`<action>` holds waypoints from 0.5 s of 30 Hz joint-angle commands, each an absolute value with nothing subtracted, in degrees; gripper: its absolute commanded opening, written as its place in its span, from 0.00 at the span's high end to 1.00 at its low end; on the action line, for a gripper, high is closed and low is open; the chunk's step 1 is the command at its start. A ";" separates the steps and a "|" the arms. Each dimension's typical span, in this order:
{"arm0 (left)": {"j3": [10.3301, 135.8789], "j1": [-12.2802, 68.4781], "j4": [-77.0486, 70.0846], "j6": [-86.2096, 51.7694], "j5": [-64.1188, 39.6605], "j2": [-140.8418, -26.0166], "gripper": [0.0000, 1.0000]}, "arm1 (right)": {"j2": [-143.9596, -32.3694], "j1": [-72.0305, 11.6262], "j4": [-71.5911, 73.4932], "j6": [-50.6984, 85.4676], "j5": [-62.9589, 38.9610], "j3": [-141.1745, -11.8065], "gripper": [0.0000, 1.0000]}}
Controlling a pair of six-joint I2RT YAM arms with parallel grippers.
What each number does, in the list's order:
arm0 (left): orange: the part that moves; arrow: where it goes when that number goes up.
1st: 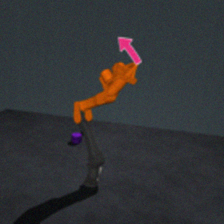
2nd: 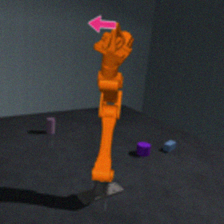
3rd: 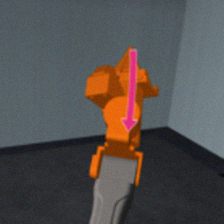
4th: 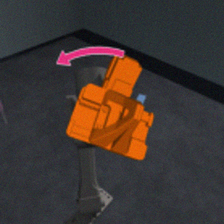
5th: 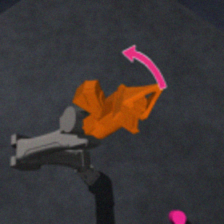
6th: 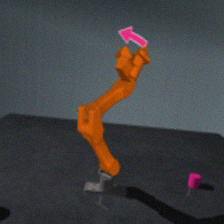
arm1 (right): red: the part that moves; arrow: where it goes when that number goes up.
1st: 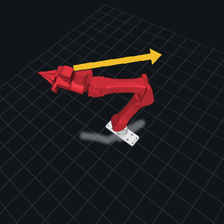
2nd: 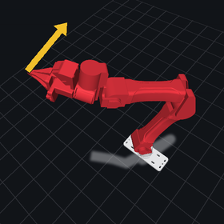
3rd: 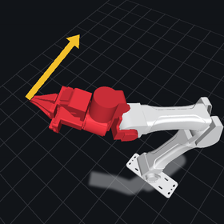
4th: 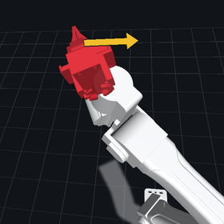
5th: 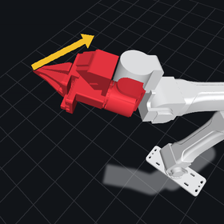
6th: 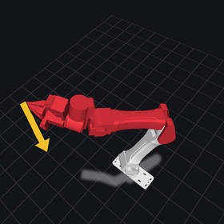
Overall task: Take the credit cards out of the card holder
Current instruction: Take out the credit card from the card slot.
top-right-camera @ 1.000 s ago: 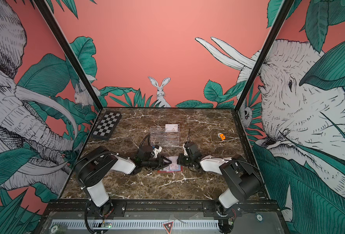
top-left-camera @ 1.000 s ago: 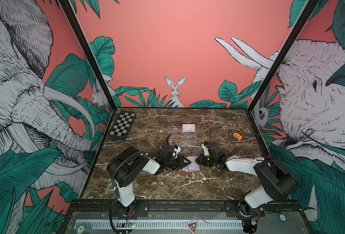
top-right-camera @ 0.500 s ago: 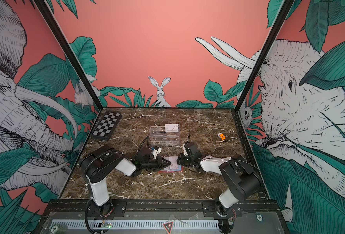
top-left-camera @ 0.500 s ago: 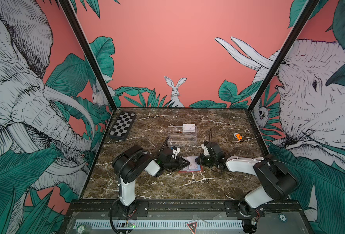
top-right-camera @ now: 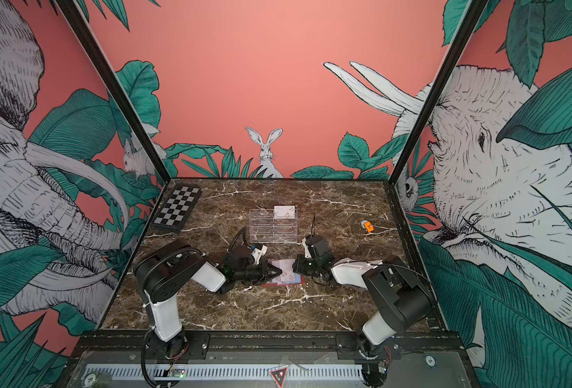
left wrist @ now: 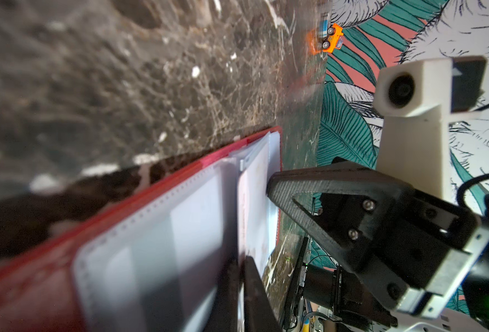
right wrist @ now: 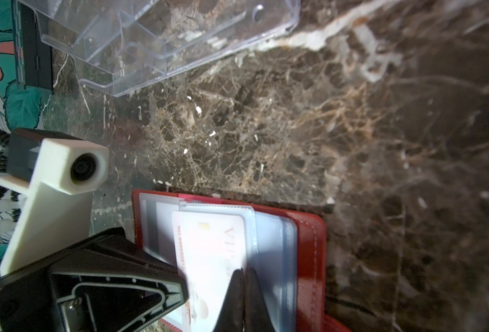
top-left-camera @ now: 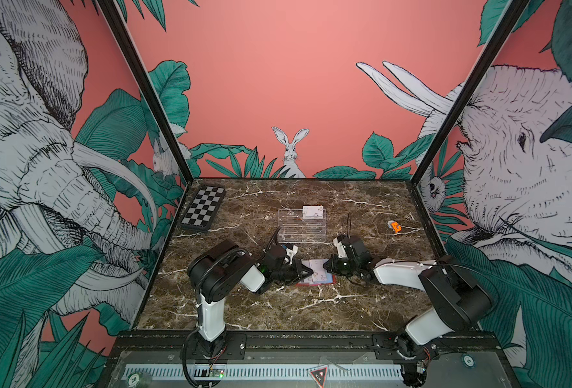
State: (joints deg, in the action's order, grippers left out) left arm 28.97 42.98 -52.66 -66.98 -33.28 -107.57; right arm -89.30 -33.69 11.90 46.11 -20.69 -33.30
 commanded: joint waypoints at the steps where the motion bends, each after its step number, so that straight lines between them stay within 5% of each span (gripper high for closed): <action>1: 29.89 43.11 -51.64 -65.91 -33.57 -107.59 0.97 | -91.02 -33.77 10.37 45.88 -21.18 -33.13 1.00; 15: 26.15 42.36 -47.05 -63.03 -31.67 -103.18 1.00 | -90.79 -33.76 7.97 45.09 -19.83 -33.05 1.00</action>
